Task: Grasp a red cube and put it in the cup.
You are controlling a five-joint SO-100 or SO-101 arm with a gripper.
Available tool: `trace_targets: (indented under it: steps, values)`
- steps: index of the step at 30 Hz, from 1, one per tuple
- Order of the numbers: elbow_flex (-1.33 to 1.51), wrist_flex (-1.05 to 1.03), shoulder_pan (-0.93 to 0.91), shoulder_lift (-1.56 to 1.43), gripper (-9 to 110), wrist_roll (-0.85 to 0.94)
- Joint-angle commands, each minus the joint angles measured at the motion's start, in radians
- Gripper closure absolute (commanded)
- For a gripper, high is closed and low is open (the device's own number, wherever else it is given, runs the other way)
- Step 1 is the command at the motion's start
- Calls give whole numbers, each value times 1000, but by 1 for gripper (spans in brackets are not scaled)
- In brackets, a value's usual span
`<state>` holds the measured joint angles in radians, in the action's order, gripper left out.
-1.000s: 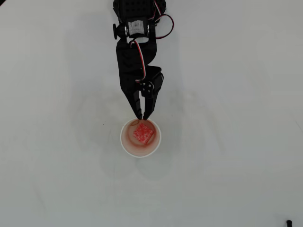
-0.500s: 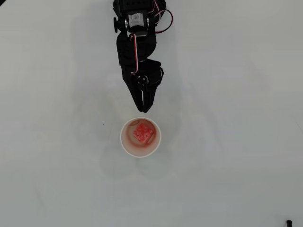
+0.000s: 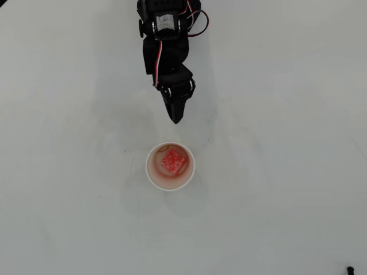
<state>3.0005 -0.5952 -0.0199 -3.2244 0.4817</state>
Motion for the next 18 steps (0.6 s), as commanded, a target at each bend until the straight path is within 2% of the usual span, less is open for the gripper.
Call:
trace_targets:
  steps: [1,9,18]
  values:
    - [2,35,12,-20,101,-241]
    - [146,167,67,-21,101,-267]
    - [146,37,78,-23,101,-264]
